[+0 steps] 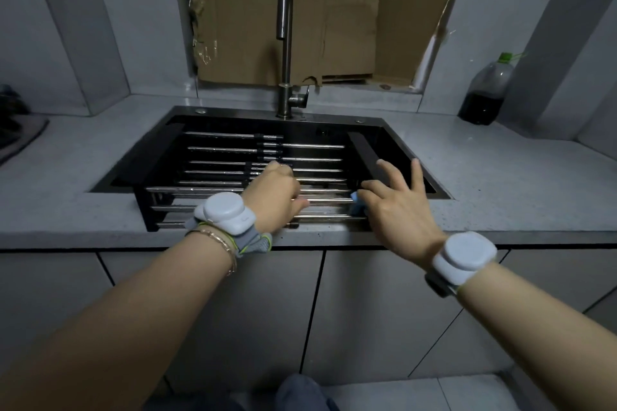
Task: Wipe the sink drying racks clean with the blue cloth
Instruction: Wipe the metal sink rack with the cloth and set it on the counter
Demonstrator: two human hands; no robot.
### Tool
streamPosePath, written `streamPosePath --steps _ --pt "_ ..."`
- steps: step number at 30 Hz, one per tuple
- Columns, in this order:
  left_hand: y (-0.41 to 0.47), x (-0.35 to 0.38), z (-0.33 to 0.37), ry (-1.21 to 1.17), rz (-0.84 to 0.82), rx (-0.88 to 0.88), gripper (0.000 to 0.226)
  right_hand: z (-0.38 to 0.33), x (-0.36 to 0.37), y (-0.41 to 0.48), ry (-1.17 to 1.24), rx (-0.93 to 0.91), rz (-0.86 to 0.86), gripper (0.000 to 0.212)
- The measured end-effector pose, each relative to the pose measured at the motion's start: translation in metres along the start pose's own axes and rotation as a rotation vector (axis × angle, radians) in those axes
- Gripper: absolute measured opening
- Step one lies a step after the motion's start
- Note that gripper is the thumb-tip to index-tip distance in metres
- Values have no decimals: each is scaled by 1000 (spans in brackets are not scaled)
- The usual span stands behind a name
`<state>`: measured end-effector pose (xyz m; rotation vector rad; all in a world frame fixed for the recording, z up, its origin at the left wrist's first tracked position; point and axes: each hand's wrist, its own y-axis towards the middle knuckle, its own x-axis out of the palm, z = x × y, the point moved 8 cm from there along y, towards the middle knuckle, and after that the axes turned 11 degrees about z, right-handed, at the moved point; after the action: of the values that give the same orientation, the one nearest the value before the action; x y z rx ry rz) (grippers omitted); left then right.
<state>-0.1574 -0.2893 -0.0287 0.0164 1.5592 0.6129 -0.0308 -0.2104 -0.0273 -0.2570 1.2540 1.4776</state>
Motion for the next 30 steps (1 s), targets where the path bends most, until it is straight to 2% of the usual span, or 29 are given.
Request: streamPosePath --steps 2,4,5,10,14,19,22,25,30 --pt "-2 -8 -11 59 37 -20 48 -4 2 -3 22 2 -89 54" --pt "-6 -9 -20 92 -3 -84 50 -13 10 -7 33 -37 -187 67" --pt "-9 -6 -21 73 -30 -110 48 -18 12 -6 35 -62 -216 67" --pt "-11 -1 -21 8 -26 -147 37 -34 5 25 167 -67 -244 29" --pt "-10 -3 -20 58 -18 -157 30 -71 0 51 336 -49 -214 23" --pt "-10 -4 -26 75 -23 -157 30 -79 -6 59 217 -100 -142 27" --pt "-10 -3 -27 55 -23 -160 33 -48 -3 46 68 -134 -187 28" --pt "-10 -4 -27 56 -10 -163 33 -15 -2 30 -7 -87 -249 35" --pt "-10 -2 -24 75 -42 -183 35 -14 1 24 -78 -52 -285 35"
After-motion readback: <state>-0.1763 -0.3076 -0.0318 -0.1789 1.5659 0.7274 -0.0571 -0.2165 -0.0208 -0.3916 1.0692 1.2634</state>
